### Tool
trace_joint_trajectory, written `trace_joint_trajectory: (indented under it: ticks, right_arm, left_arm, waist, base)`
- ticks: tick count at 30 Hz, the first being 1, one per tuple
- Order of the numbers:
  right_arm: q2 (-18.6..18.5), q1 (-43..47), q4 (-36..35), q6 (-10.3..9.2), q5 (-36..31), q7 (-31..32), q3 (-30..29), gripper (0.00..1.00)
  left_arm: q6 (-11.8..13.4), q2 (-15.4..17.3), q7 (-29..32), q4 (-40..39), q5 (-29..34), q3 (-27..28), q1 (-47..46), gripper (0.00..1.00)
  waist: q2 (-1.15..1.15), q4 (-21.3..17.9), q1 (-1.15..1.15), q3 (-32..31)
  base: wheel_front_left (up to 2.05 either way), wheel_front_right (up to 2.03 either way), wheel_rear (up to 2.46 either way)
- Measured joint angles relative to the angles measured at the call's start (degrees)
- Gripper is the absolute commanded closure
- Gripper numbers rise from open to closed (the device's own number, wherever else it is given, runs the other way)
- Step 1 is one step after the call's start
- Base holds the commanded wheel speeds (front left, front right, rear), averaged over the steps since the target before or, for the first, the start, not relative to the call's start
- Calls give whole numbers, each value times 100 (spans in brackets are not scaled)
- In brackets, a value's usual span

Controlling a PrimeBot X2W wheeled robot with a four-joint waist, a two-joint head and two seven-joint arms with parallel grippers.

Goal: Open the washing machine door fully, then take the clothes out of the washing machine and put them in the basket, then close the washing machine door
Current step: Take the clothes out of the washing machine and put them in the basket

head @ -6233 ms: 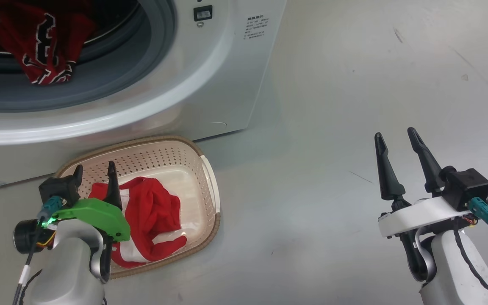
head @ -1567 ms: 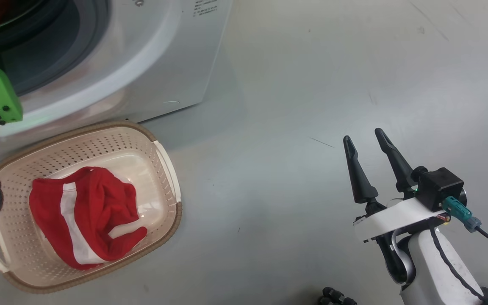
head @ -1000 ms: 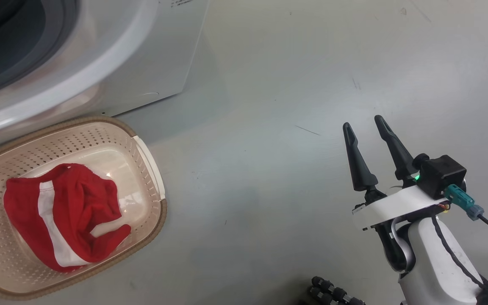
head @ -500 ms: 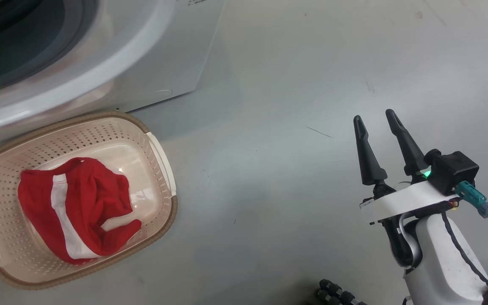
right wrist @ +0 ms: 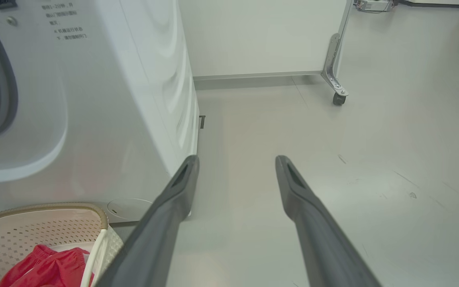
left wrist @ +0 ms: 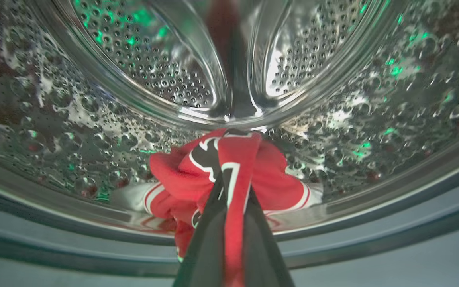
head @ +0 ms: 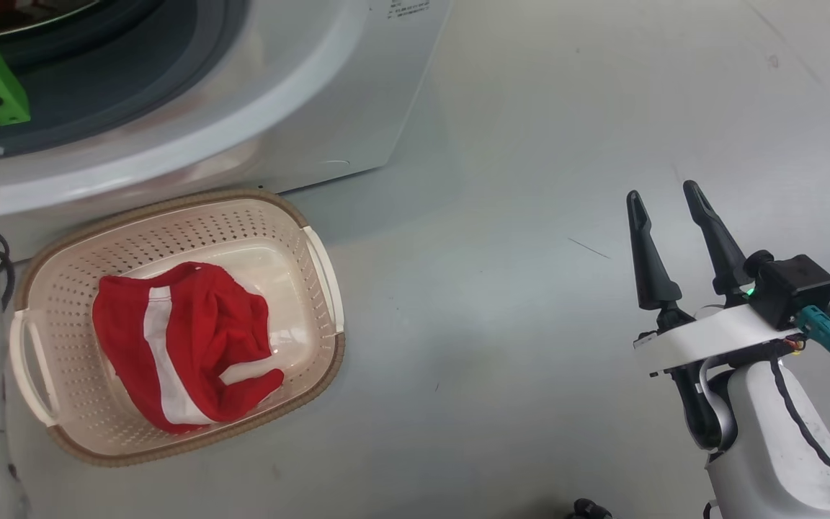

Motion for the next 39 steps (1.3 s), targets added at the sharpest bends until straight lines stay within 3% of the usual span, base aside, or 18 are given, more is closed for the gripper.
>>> trace_joint_trajectory:
  ticks: [16, 26, 39]
  right_arm:
    - [-101, 305, 56, -1, -246, -1, -98, 0]
    - [-129, 588, 109, -2, -307, -1, -125, 0]
    - [-133, 1023, 181, -12, -381, -1, -114, 0]
  left_arm:
    - [-2, -526, -1719, -936, -86, -15, 1383, 100]
    - [-2, -689, -2154, -1407, -85, -79, 2243, 100]
    - [-2, -833, -2241, -2178, -75, -254, 3471, 100]
  waist:
    - [0, 475, 0, -715]
    - [0, 679, 0, -1208]
    - [0, 907, 0, -1892]
  base:
    - [0, 0, 0]
    - [0, 0, 0]
    - [0, 0, 0]
